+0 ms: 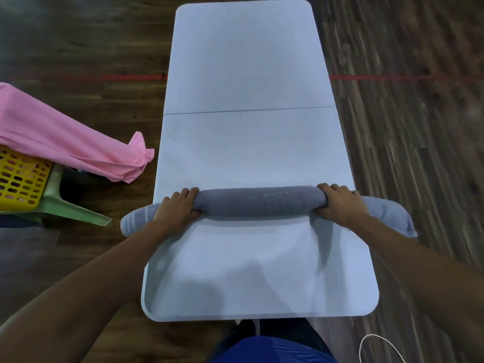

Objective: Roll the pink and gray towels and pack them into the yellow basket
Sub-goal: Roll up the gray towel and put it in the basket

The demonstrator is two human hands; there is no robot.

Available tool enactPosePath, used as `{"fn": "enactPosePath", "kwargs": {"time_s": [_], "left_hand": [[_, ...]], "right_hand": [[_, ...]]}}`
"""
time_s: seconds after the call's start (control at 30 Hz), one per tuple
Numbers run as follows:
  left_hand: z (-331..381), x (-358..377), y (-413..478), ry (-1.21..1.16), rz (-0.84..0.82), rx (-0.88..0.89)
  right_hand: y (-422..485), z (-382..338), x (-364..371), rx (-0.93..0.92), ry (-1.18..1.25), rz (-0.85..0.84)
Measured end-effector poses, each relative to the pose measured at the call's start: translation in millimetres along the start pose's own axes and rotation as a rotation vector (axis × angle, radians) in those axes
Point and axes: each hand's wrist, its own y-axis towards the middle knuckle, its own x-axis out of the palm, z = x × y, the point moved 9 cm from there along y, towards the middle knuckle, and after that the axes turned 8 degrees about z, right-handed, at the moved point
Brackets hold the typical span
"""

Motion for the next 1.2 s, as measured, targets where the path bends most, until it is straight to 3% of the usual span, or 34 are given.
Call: {"fn": "enactPosePath", "kwargs": {"time_s": [0.3, 0.43, 0.67, 0.9, 1.0, 1.1, 1.2], "left_hand": [[22, -10, 20, -0.399, 0.107, -0.466], [50, 5, 12, -0.517, 0.071, -0.576], [105, 29, -1, -0.710, 0.008, -0.599], [130, 39, -10, -0.864, -0.001, -0.656], [135, 38, -13, -0.938, 0.051, -0.658], [132, 49, -24, -0.903, -0.008, -0.680], [126, 54, -28, -1.227, 0.000, -0.645]], "right_hand": [[30, -7, -5, 0.331, 0.344, 0.043], [12, -31, 6, 0.526, 0.549, 0.034], [-20, -93, 36, 0.691, 0.852, -0.004], [-33, -114, 48, 0.641, 0.797, -0.101], [-34, -115, 39, 0.648, 0.618, -0.091], [-39, -123, 34, 0.706, 0.641, -0.067], [-43, -137, 31, 0.756, 0.711, -0.002]]}}
